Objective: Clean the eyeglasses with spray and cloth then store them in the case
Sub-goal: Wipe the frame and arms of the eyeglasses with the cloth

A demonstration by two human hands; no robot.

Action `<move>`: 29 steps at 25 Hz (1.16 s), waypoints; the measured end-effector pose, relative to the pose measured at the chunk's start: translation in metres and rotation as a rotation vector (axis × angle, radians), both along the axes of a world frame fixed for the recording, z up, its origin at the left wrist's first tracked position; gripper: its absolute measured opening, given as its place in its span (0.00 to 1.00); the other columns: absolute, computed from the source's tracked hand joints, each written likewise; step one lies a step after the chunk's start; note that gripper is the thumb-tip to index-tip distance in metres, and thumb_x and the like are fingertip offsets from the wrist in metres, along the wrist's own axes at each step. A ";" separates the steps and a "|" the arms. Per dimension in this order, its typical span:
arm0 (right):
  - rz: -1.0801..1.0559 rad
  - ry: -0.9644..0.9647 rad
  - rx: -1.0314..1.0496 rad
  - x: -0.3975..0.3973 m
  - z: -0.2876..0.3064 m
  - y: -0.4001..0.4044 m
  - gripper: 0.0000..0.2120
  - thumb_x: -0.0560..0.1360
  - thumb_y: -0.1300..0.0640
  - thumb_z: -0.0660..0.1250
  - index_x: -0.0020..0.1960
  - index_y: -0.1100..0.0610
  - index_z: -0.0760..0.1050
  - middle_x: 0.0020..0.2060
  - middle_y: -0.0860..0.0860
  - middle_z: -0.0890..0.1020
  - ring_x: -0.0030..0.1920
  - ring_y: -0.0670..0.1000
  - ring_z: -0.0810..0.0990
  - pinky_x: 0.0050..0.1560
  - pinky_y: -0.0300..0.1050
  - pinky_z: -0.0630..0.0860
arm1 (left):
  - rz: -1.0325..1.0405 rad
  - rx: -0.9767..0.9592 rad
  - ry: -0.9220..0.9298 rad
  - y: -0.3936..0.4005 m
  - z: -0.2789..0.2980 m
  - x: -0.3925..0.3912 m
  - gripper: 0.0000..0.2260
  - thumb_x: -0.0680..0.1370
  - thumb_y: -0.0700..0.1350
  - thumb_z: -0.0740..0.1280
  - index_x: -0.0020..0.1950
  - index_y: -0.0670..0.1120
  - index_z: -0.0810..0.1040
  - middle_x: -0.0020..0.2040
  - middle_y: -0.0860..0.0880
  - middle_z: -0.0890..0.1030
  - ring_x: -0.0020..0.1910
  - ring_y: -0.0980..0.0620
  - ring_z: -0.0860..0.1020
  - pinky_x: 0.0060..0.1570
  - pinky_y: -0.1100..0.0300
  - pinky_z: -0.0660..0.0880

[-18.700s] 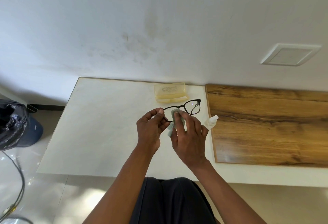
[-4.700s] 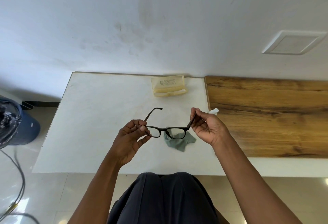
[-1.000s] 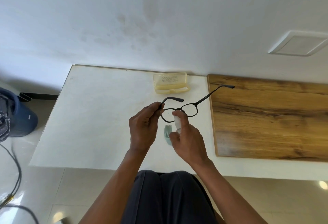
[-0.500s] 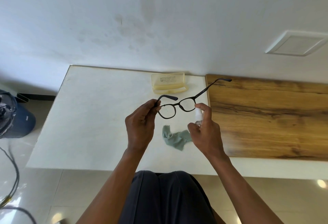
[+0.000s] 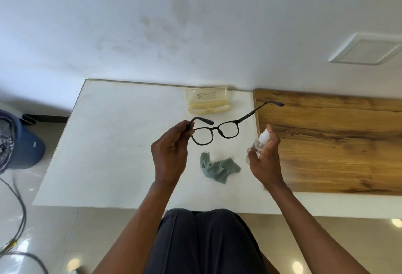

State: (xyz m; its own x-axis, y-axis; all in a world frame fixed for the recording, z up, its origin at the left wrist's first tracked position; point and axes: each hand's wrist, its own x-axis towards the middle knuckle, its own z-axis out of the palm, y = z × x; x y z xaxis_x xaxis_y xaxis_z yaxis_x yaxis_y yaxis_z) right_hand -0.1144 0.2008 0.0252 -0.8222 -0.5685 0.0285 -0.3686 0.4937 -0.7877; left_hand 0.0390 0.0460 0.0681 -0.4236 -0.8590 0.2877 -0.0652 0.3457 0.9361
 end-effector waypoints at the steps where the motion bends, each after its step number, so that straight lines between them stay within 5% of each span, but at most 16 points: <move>1: -0.027 0.054 0.012 -0.003 -0.005 0.001 0.32 0.72 0.71 0.64 0.70 0.63 0.52 0.60 0.65 0.68 0.58 0.64 0.72 0.58 0.59 0.74 | 0.000 0.008 0.001 0.000 -0.001 0.000 0.06 0.74 0.34 0.68 0.50 0.35 0.80 0.47 0.42 0.84 0.48 0.50 0.82 0.52 0.58 0.77; 12: -0.150 0.097 0.075 -0.021 -0.036 0.004 0.25 0.71 0.67 0.69 0.63 0.66 0.60 0.57 0.65 0.72 0.53 0.63 0.75 0.50 0.47 0.72 | 0.057 0.051 -0.012 -0.001 -0.009 0.003 0.08 0.73 0.35 0.69 0.51 0.40 0.81 0.47 0.52 0.82 0.47 0.62 0.80 0.48 0.70 0.74; 20: -0.180 0.103 0.054 -0.020 -0.033 0.001 0.28 0.70 0.67 0.70 0.64 0.67 0.59 0.58 0.67 0.70 0.55 0.65 0.74 0.51 0.47 0.72 | 0.075 0.068 -0.009 -0.001 -0.011 0.003 0.08 0.73 0.35 0.70 0.51 0.41 0.81 0.46 0.47 0.82 0.45 0.61 0.80 0.47 0.71 0.74; 24: -0.260 0.329 0.152 -0.007 -0.027 0.004 0.31 0.68 0.59 0.73 0.64 0.56 0.58 0.59 0.69 0.69 0.58 0.67 0.68 0.52 0.61 0.70 | 0.068 0.058 -0.008 -0.001 -0.012 0.003 0.08 0.73 0.35 0.70 0.51 0.41 0.81 0.46 0.48 0.82 0.45 0.61 0.80 0.47 0.71 0.74; 29: -0.125 0.599 0.212 0.026 -0.027 0.003 0.15 0.72 0.49 0.60 0.55 0.55 0.72 0.50 0.60 0.74 0.49 0.60 0.71 0.44 0.51 0.64 | 0.061 0.086 0.004 0.001 -0.013 0.005 0.08 0.73 0.35 0.69 0.51 0.43 0.81 0.46 0.49 0.82 0.46 0.61 0.80 0.46 0.71 0.74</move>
